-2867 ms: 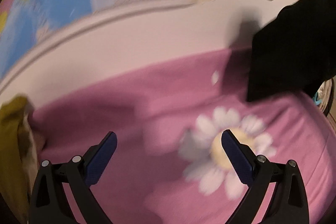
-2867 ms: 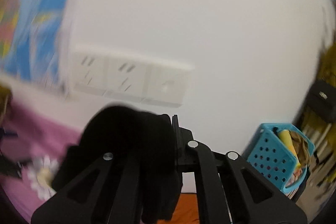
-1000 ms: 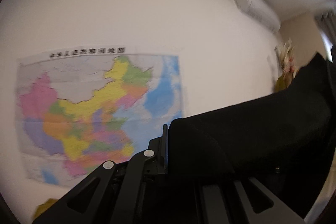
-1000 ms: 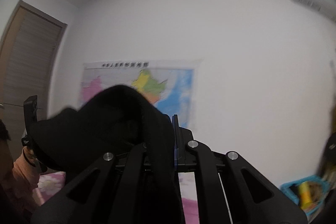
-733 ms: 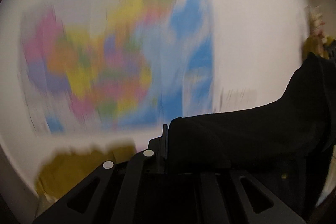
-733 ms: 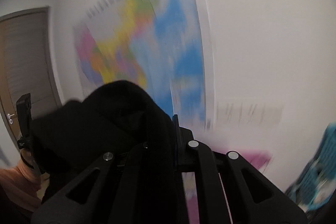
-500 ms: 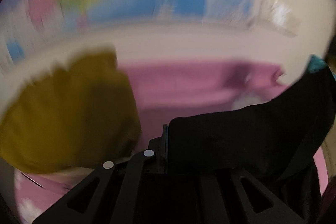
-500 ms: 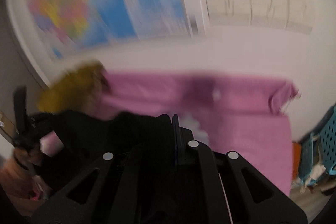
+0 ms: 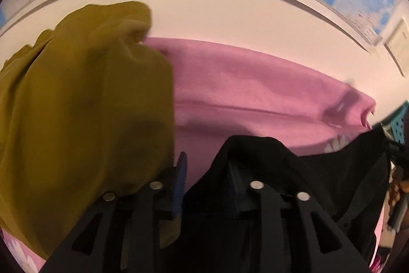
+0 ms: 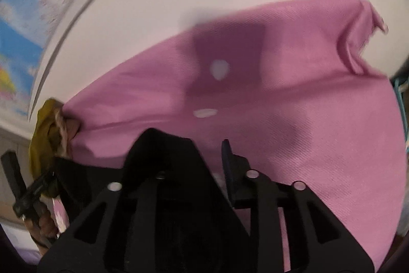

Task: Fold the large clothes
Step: 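Shake the shirt out and lower it flat onto the bed with both tools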

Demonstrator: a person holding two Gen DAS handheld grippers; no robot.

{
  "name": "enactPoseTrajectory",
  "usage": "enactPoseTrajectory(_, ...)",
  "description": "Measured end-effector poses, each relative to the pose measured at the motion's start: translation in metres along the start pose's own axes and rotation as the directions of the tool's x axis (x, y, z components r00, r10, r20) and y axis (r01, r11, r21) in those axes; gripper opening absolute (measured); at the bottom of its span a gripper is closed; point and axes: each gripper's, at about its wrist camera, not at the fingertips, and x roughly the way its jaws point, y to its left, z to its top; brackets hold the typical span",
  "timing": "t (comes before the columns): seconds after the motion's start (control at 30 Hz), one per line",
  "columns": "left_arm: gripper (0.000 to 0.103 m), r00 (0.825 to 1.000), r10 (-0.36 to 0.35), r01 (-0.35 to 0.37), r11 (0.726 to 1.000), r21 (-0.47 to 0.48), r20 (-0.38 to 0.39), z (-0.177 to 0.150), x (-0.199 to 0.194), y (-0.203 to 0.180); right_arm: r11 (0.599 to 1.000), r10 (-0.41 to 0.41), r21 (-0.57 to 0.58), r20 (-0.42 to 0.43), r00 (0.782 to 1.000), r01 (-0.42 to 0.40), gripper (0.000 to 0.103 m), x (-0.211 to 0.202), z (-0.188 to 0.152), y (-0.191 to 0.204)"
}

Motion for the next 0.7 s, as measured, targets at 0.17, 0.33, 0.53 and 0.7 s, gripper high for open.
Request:
enactPoseTrajectory(0.17, 0.054, 0.987, -0.135, 0.121, 0.98, 0.157, 0.082, -0.022, -0.042, -0.008, 0.998, 0.051, -0.04, 0.109, 0.993, -0.047, 0.061, -0.054, -0.025, -0.015)
enactPoseTrajectory(0.33, 0.064, 0.948, -0.306, 0.255, 0.891, 0.375, 0.083, -0.066, -0.071, -0.028, 0.969, 0.125, -0.231, 0.162, 0.979, -0.085, 0.077, -0.107, -0.08, -0.001)
enactPoseTrajectory(0.53, 0.066, 0.92, -0.373, 0.381, 0.79, 0.48, -0.118, -0.098, -0.029, -0.082, 0.935, 0.114, -0.336, -0.009, 0.993, -0.111, 0.076, -0.065, -0.158, 0.024)
enactPoseTrajectory(0.7, 0.049, 0.914, -0.371, 0.405, 0.833, 0.378, -0.161, -0.069, 0.011, -0.097, 0.932, 0.098, -0.353, 0.011, 0.995, -0.088, 0.011, -0.057, -0.167, 0.027)
